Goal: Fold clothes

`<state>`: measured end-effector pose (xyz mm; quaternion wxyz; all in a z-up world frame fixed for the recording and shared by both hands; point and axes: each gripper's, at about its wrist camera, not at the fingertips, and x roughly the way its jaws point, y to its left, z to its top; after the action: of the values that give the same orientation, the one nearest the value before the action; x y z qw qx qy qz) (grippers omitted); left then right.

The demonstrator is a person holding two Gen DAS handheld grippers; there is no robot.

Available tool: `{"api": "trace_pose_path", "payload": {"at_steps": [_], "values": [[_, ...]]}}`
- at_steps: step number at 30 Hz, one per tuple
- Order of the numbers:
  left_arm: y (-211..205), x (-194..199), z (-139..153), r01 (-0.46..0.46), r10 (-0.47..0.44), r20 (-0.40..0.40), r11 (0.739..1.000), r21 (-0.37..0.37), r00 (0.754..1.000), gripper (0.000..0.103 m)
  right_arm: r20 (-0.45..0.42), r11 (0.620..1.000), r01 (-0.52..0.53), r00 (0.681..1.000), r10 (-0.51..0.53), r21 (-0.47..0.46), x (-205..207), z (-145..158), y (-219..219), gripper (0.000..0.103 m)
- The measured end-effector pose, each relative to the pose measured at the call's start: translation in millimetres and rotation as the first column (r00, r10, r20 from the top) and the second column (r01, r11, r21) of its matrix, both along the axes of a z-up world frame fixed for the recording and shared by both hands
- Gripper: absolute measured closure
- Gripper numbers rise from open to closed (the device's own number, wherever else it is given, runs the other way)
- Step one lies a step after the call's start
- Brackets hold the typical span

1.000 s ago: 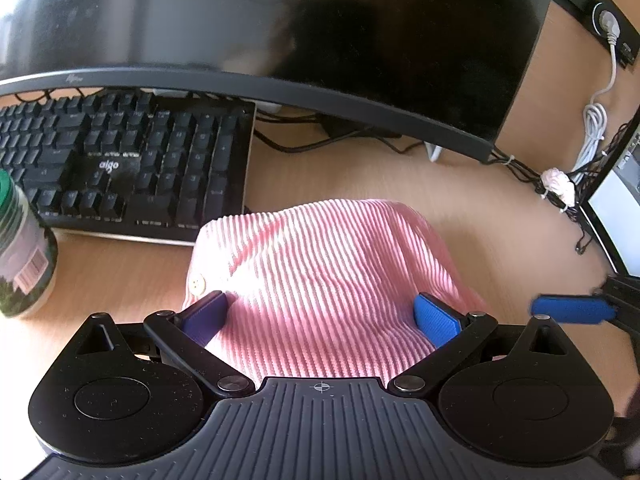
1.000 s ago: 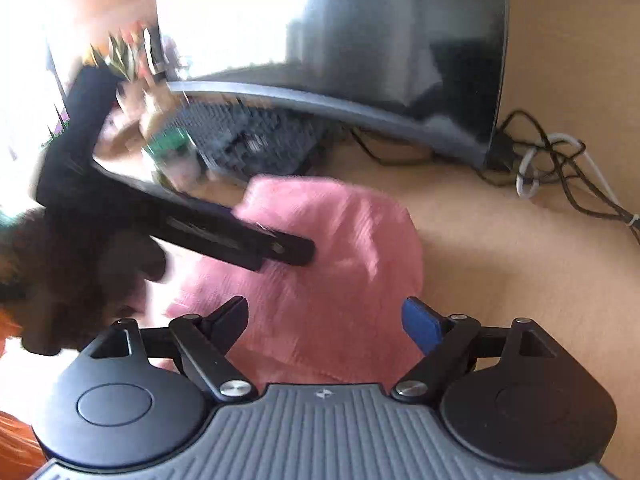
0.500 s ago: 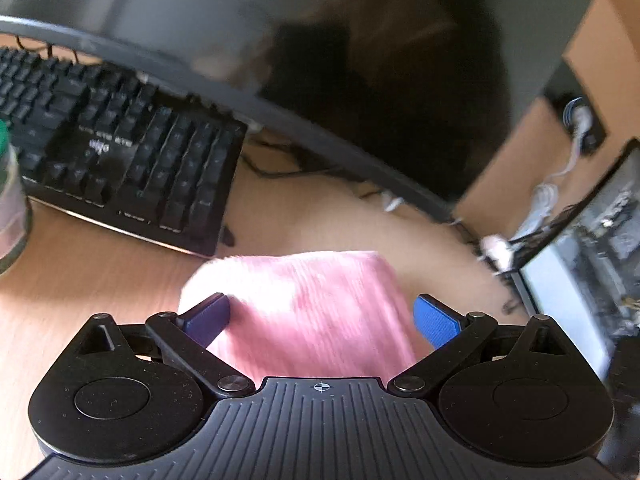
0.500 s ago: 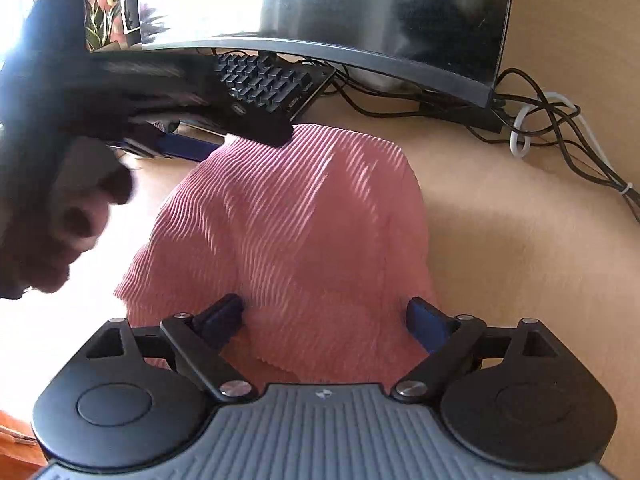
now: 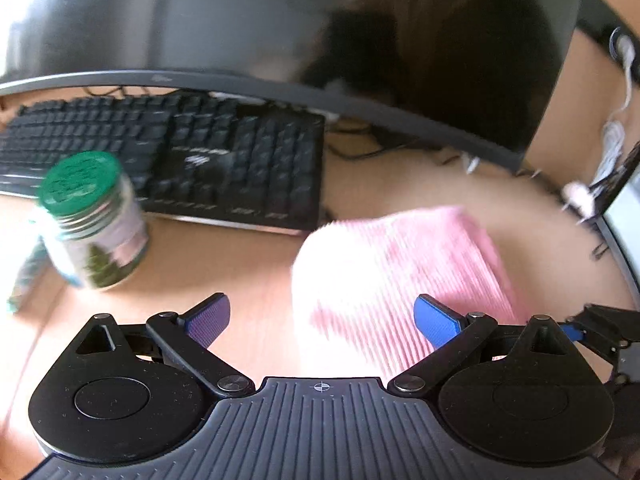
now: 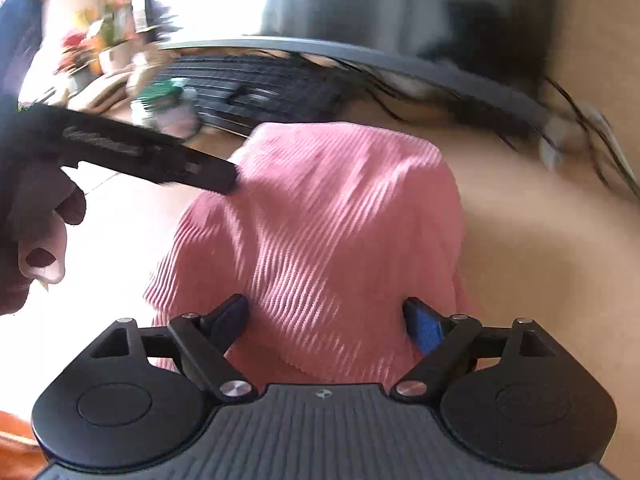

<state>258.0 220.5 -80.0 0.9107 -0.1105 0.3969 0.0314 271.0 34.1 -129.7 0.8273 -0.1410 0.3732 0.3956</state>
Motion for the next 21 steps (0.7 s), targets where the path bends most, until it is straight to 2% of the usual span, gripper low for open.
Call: {"api": "trace_pose_path", "payload": {"at_steps": [3, 6, 9, 11, 16, 17, 18, 21], "values": [[5.0, -9.2, 2.7, -0.028, 0.029, -0.016, 0.999, 0.036, 0.999, 0.002, 0.000, 0.999, -0.046, 0.999, 0.046, 0.023, 5.0, 4.7, 16.1, 0.018], [6.8, -14.9, 7.6, -0.043, 0.044, -0.014, 0.996, 0.072, 0.999, 0.002, 0.024, 0.994, -0.088, 0.996, 0.087, 0.062, 5.9, 21.8, 2.0, 0.015], [5.7, -21.2, 9.1, -0.059, 0.060, -0.014, 0.994, 0.092, 0.998, 0.002, 0.038, 0.995, -0.044, 0.998, 0.040, 0.094, 20.1, 34.4, -21.2, 0.007], [3.0, -25.2, 8.2, -0.069, 0.071, -0.017, 0.991, 0.112, 0.997, 0.002, 0.043, 0.995, 0.005, 0.999, -0.010, 0.099, 33.4, 36.7, -31.3, 0.006], [-6.5, -30.2, -7.9, -0.049, 0.058, -0.040, 0.979, 0.196, 0.998, 0.001, 0.038, 0.998, 0.055, 0.998, -0.053, -0.042, 46.8, -4.0, -22.1, 0.006], [-7.4, -30.5, -11.5, -0.043, 0.052, -0.041, 0.978, 0.205, 0.998, 0.001, 0.011, 0.997, 0.070, 0.998, -0.069, -0.026, 49.4, -8.0, -24.9, 0.006], [-7.4, -29.9, -13.5, -0.036, 0.044, -0.037, 0.977, 0.209, 0.998, 0.000, -0.007, 0.996, 0.084, 0.996, -0.084, -0.017, 51.2, -6.3, -27.6, 0.006], [-6.0, -33.7, -9.8, -0.039, 0.046, -0.029, 0.979, 0.202, 0.999, 0.000, 0.015, 0.995, 0.098, 0.995, -0.098, -0.005, 50.6, 9.9, -30.7, 0.006]]}}
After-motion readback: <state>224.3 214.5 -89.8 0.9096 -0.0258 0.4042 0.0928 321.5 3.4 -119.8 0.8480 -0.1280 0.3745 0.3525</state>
